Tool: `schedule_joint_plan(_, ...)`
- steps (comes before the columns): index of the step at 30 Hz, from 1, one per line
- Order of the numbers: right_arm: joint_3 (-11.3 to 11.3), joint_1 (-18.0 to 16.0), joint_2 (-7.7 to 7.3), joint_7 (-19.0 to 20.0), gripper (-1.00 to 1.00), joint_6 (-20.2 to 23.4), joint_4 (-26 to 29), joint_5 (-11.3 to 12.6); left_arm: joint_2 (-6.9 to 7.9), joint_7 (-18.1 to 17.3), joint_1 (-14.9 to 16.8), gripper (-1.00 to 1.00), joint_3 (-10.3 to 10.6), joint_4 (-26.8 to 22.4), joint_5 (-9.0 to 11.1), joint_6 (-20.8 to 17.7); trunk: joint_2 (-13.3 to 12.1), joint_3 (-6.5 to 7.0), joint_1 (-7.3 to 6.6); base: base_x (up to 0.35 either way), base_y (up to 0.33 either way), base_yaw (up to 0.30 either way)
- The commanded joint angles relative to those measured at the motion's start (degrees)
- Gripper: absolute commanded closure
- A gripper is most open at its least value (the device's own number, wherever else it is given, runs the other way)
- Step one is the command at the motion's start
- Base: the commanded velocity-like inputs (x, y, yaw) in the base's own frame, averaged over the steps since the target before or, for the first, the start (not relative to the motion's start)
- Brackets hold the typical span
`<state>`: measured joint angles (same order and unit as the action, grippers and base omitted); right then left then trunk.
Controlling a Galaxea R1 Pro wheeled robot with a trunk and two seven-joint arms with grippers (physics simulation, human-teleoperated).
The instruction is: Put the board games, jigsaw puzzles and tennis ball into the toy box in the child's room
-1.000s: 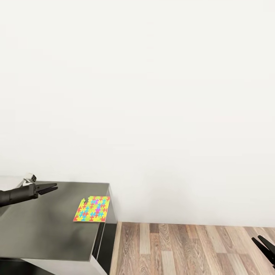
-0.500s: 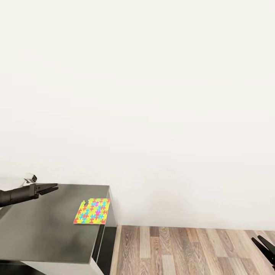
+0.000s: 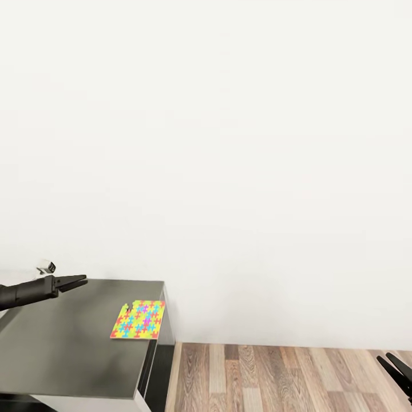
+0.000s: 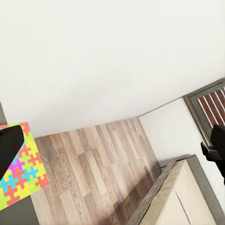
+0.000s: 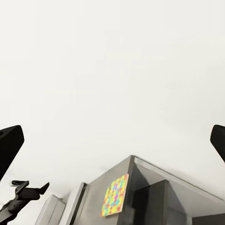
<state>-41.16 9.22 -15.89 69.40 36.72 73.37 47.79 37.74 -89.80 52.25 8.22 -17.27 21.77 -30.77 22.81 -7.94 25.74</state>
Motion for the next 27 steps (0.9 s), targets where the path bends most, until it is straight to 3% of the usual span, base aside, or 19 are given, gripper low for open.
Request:
schedule_joint_plan(1,0.0,0.0,-0.02,-0.1,-1.00,0.5,0.0,0.4,0.06,-0.2,0.1,-1.00,0.5,0.0,0.4,-0.6,0.1,-0.02,0.04,0.000,0.000,0.000)
schedule_joint_plan(27,0.0,0.0,0.06,-0.1,-1.00,0.4,-0.3,0.4,-0.58,-0.2,0.0,-1.00,0.5,0.0,0.3,-0.6,0.1,2.41,0.04,0.000,0.000,0.000)
